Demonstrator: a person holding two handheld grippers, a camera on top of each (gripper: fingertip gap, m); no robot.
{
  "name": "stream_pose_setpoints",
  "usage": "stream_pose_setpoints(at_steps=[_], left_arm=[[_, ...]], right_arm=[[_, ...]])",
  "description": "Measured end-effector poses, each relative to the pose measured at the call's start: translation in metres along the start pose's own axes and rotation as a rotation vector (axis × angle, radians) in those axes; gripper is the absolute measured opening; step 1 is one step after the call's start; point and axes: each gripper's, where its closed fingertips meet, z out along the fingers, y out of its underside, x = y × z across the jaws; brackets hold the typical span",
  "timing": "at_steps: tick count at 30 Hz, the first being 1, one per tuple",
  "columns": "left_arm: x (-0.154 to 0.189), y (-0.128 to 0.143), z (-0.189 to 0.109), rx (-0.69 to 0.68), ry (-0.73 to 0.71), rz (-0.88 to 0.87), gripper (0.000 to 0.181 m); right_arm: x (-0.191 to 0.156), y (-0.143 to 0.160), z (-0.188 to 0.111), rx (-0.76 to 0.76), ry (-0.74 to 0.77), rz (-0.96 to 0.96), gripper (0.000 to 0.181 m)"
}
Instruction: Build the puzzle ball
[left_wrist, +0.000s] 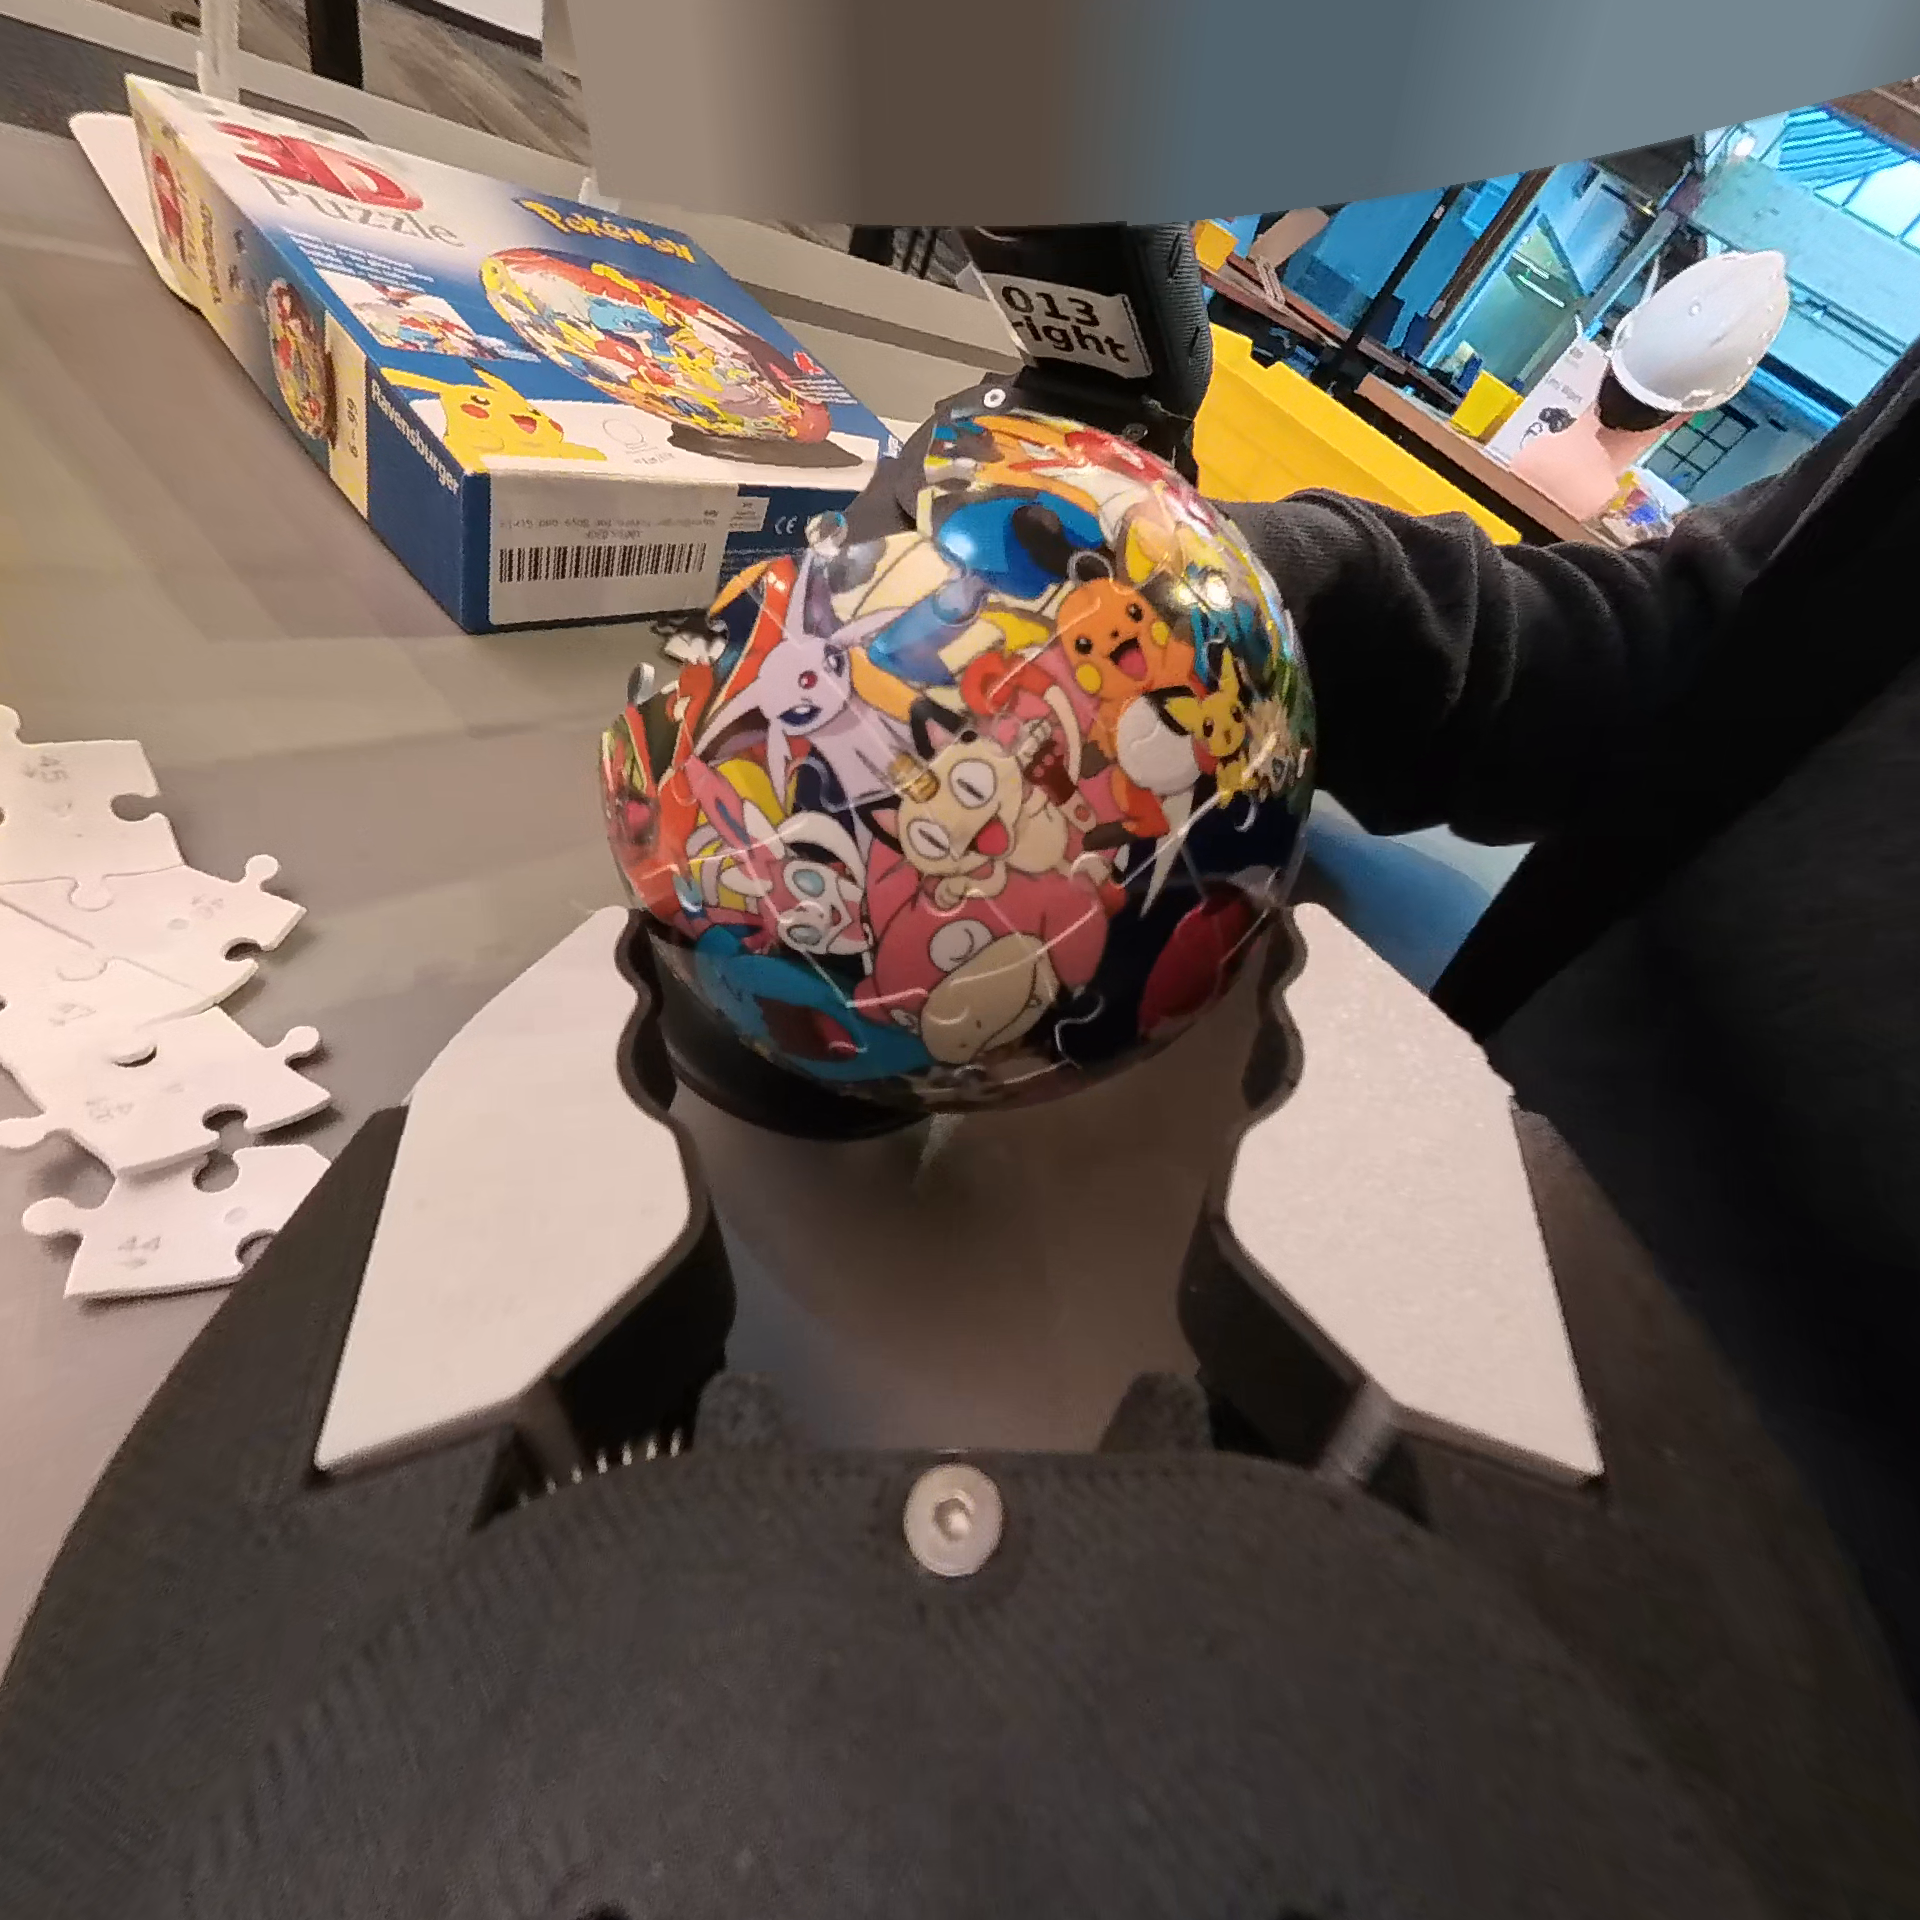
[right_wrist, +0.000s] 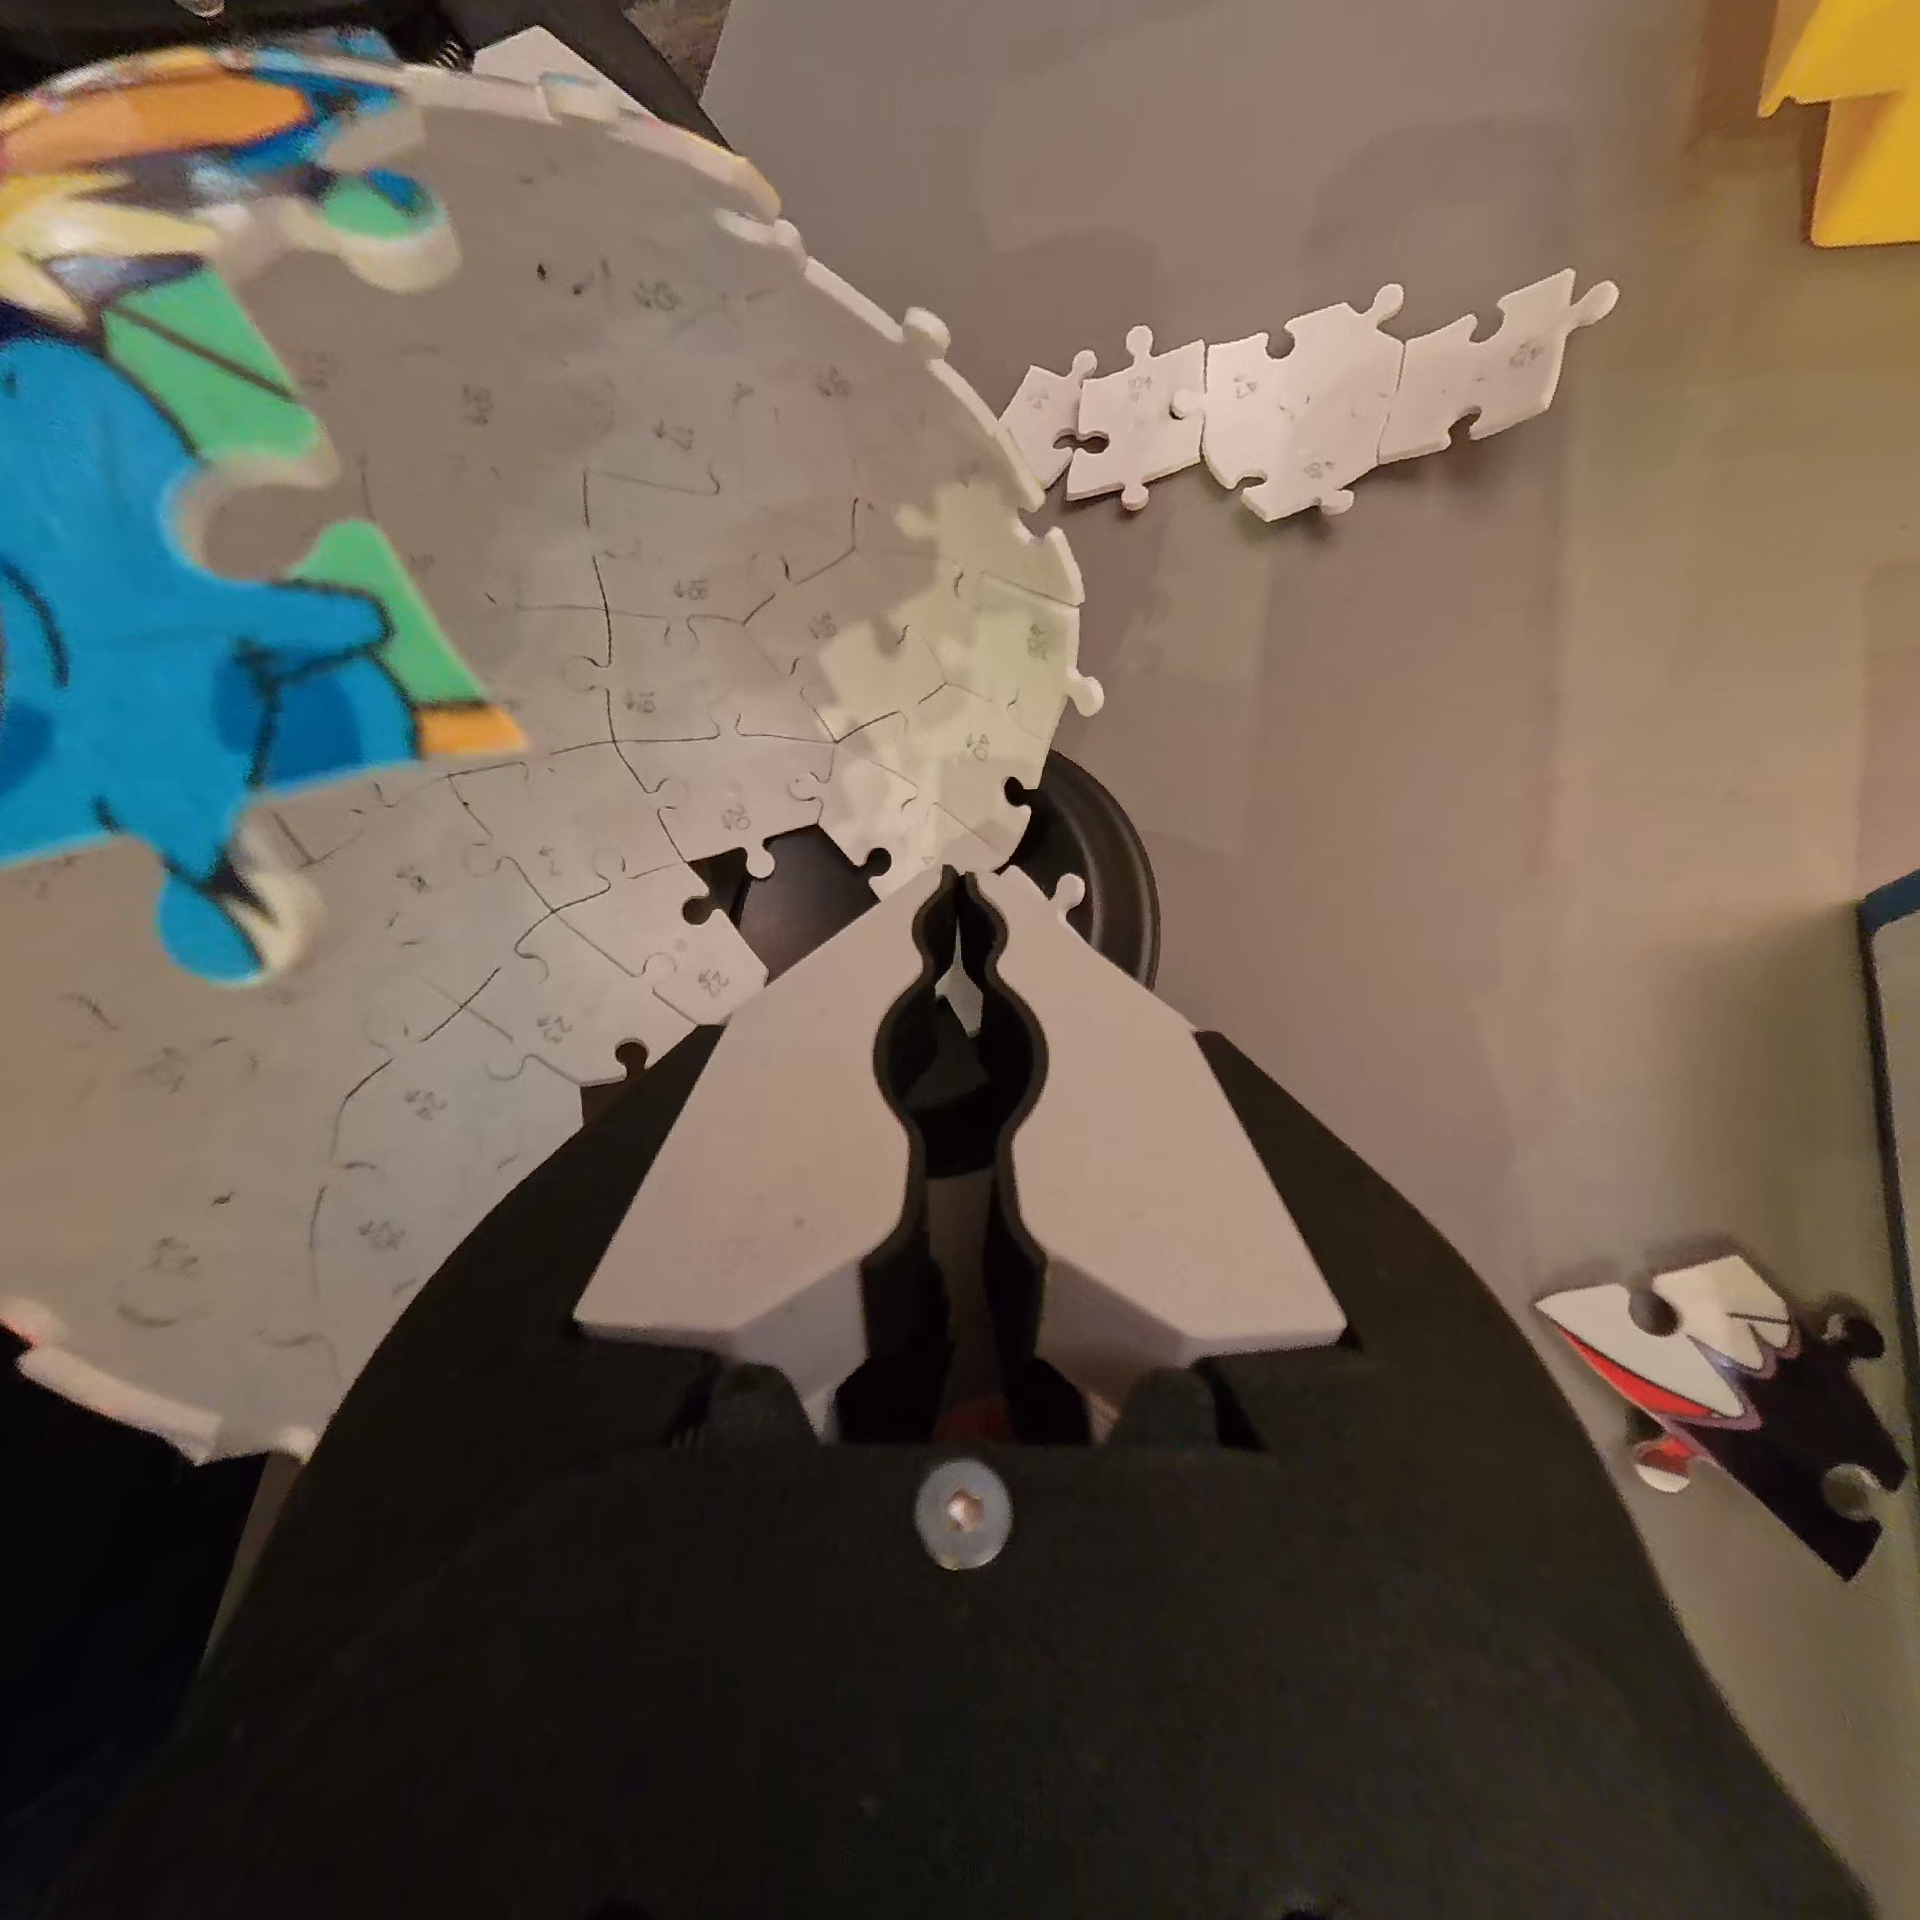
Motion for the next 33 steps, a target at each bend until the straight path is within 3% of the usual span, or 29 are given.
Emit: stream_pose_setpoints(at_steps=[19, 33], left_arm=[[0.0011, -0.0014, 0.0002, 0.018, 0.001, -0.011, 0.108], [0.0022, -0.001, 0.0008, 0.018, -0.001, -0.012, 0.106]], right_arm=[[0.0052, -0.0001, -0.0015, 0.0, -0.005, 0.052, 0.0], [0.0026, 0.002, -0.0009, -0.078, -0.127, 0.107, 0.0]])
